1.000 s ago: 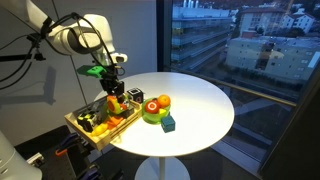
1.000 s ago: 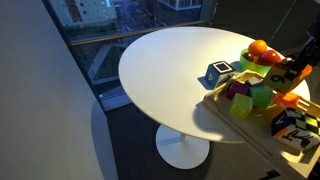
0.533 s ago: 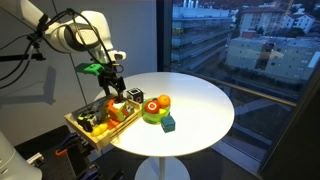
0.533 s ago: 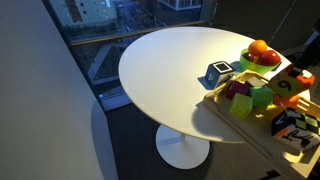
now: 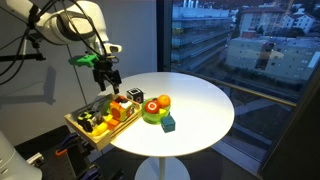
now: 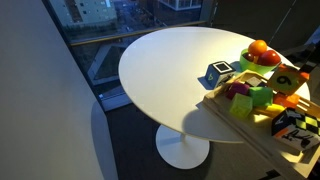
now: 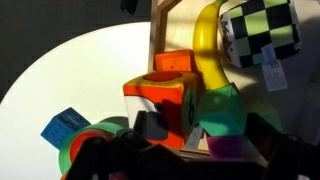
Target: Put the orange squishy block on the tray
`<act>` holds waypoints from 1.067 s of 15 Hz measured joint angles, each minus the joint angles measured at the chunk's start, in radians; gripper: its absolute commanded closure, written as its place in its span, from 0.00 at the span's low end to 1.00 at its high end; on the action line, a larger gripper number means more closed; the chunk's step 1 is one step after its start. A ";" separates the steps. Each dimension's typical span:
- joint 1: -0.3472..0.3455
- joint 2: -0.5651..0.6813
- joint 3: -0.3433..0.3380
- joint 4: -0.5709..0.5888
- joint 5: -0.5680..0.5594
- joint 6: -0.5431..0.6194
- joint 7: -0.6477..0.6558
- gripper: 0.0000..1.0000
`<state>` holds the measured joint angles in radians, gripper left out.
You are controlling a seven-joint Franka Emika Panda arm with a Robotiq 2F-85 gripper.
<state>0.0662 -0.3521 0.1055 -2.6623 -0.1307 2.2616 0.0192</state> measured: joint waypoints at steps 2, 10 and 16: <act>0.008 -0.022 0.004 0.016 0.002 -0.051 0.000 0.00; 0.029 -0.091 0.012 0.115 0.077 -0.243 0.018 0.00; 0.030 -0.119 -0.012 0.193 0.193 -0.324 0.018 0.00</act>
<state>0.0965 -0.4709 0.0936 -2.4698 0.0625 1.9376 0.0371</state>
